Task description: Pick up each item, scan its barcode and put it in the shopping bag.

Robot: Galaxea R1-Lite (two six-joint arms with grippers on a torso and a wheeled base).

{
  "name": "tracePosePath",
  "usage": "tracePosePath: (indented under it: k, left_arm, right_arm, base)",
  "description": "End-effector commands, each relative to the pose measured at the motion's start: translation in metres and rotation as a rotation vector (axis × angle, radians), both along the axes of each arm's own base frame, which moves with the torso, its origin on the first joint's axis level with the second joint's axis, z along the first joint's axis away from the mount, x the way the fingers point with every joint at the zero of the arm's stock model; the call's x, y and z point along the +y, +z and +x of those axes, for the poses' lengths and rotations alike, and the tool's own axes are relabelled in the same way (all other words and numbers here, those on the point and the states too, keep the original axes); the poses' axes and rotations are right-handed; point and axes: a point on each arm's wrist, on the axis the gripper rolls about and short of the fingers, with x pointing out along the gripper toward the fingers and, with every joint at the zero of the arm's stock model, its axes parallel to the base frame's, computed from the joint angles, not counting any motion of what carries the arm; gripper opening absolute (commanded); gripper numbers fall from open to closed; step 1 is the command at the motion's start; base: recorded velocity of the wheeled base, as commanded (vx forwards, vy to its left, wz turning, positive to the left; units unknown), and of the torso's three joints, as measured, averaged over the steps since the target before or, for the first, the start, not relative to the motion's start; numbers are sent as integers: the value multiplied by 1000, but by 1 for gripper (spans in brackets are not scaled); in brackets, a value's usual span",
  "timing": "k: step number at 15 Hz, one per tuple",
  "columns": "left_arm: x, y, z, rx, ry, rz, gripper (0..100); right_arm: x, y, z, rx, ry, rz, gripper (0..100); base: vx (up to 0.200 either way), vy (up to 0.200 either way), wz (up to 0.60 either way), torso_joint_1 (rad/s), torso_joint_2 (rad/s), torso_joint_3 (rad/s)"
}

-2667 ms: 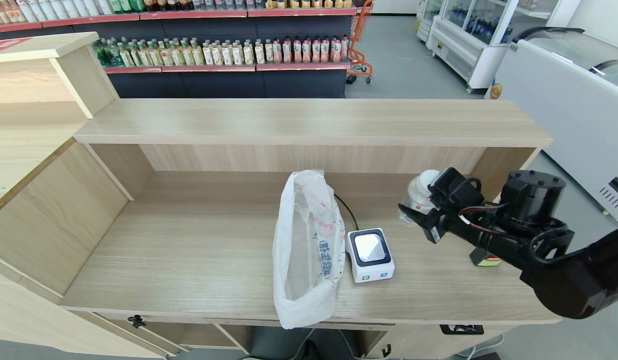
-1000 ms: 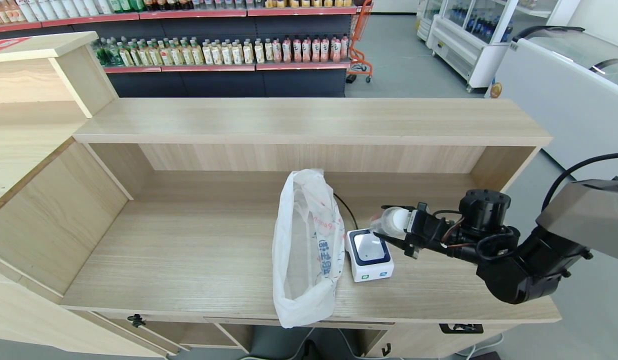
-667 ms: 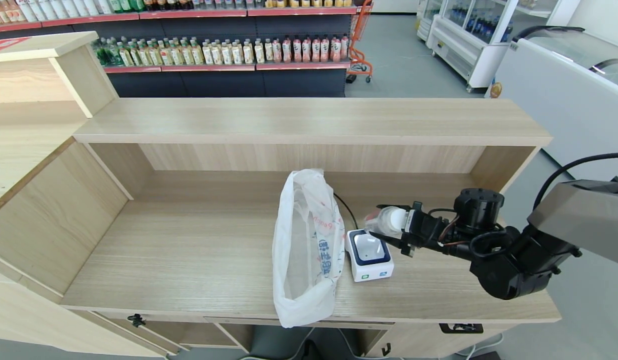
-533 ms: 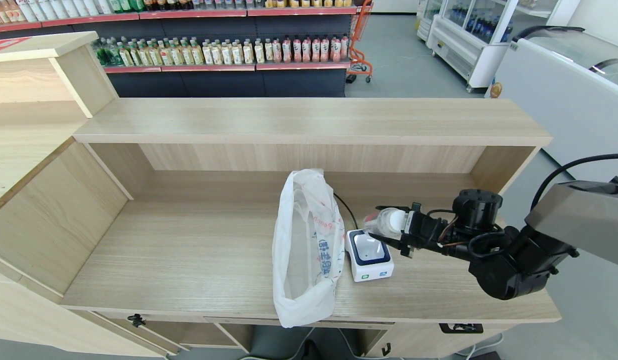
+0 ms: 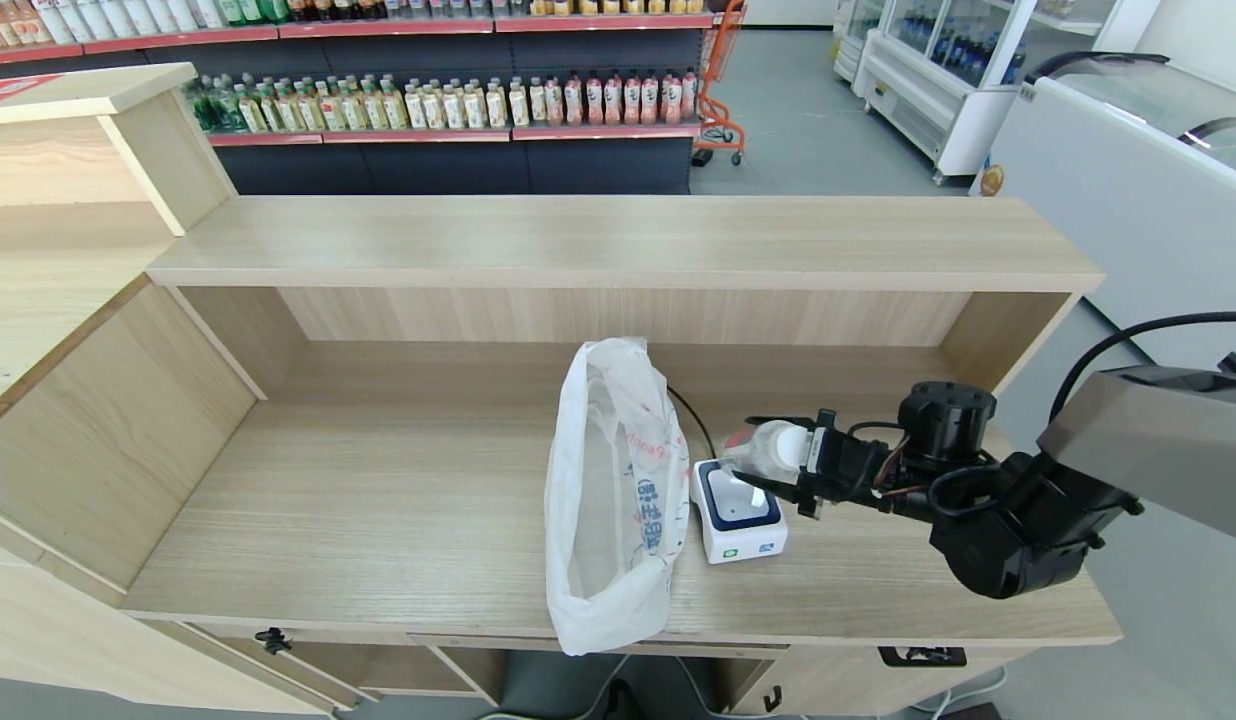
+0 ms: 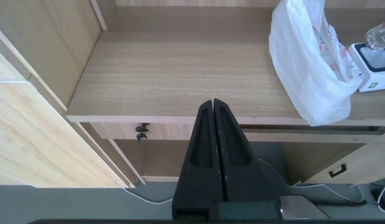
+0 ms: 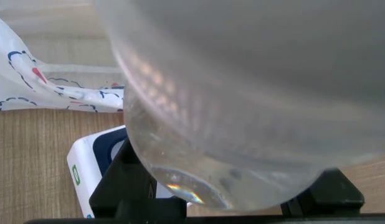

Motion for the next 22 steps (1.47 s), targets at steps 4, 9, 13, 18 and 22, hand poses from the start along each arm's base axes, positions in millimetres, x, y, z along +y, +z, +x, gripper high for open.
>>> tracePosePath:
  k: [4,9,13,18,22]
  left_arm:
    - [0,0,0,0,0,0,0]
    - [0,0,0,0,0,0,0]
    - [0,0,0,1,0,0,0]
    - [0,0,0,0,0,0,0]
    - [0,0,0,1,0,0,0]
  right_arm:
    - [1,-1,0,5,3,-1,0]
    - [-7,45,-24,24,-34,79,0]
    - [-23,110,-67,159,-281,383,0]
    - [-42,120,-111,375,-580,684,0]
    - [-52,96,-148,495,-711,722,0]
  base:
    - [0,0,0,0,0,0]
    - [0,0,0,0,0,0]
    - [0,0,0,0,0,0]
    - [0,0,0,0,0,0]
    - [0,0,0,0,0,0]
